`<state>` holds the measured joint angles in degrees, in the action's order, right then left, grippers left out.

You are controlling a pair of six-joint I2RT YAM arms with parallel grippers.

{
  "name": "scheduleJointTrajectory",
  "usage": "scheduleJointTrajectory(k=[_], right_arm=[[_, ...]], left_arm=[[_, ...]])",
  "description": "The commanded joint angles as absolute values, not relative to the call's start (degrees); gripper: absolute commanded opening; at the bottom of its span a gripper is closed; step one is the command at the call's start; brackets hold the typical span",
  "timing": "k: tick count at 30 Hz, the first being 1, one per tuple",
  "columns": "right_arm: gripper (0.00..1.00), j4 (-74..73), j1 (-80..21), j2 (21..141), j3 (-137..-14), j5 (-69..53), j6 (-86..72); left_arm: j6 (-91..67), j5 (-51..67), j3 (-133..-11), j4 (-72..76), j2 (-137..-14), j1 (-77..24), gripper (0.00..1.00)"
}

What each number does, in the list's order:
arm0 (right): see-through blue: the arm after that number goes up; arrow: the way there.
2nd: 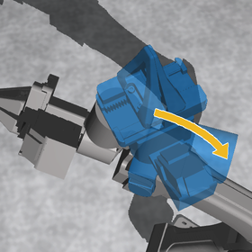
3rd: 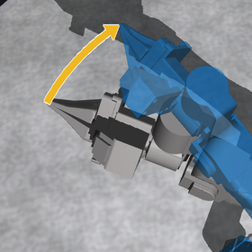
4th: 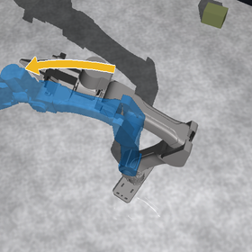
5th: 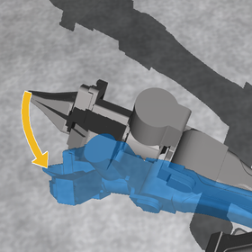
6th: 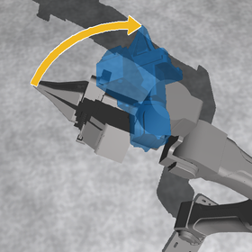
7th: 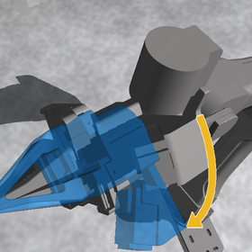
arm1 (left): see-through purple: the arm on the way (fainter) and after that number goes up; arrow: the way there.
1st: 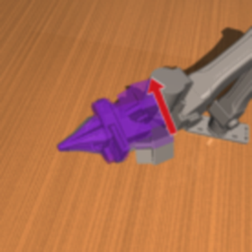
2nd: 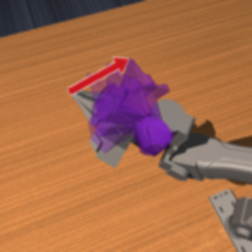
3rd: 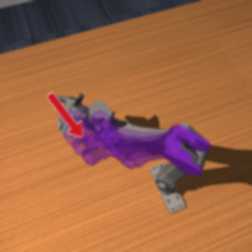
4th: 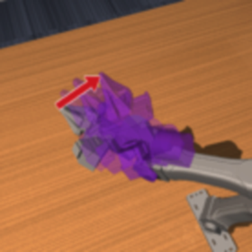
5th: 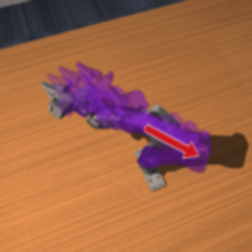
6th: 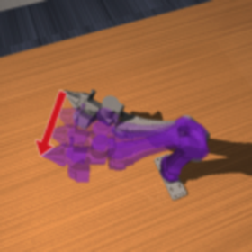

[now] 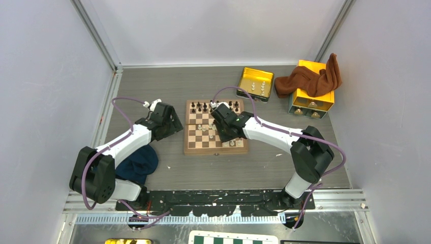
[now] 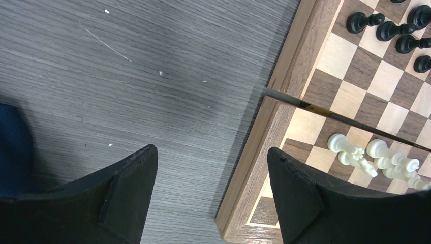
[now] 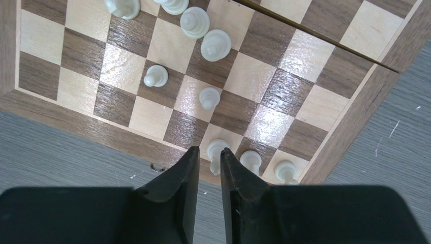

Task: Set up the chess pieces on the board
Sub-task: Place the chess piece on the chessboard, then pick up the chess piece from the chessboard.

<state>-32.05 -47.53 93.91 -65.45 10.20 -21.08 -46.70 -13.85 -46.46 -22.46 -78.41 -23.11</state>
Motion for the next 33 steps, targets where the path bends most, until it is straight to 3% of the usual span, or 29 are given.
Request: scheduleJointTrajectory(k=[1,33], right_arm=[[0.28,-31.07,-47.85,94.21,-68.63,10.51,-20.12],[0.33,-26.74,-45.79,101.64,-71.78,10.46,-18.11]], left_arm=[[-46.76,-13.8,-47.43,-20.13,-78.44,-22.76,0.8],[-45.01,-14.33,-49.04,-21.01,-79.38,-22.68,0.8]])
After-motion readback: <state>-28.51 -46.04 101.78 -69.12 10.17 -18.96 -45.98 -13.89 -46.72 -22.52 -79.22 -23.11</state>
